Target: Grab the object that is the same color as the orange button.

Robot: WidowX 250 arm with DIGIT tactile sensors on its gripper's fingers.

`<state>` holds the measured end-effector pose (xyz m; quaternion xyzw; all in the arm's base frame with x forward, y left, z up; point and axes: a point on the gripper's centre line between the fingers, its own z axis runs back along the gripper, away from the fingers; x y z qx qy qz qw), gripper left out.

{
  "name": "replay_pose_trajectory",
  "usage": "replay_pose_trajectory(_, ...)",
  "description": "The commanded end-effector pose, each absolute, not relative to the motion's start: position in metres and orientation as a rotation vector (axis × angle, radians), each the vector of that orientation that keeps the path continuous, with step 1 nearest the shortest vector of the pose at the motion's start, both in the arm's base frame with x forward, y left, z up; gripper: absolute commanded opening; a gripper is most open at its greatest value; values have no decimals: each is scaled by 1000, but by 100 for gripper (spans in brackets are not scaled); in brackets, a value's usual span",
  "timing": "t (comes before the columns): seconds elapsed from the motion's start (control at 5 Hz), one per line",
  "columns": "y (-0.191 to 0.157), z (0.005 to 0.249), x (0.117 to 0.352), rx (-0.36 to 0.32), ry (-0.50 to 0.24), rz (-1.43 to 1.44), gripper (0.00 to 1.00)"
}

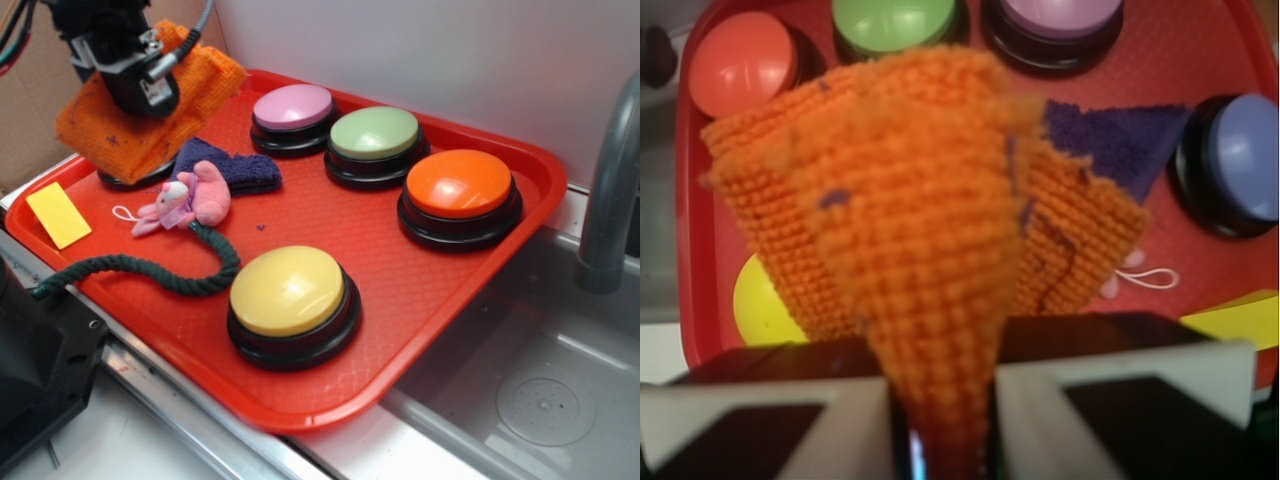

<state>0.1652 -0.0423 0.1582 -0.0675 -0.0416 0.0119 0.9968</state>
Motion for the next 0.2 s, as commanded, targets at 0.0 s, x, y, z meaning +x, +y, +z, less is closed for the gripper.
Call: replay_pose_trajectory(0.0, -20, 166, 167, -95, -61, 37, 0)
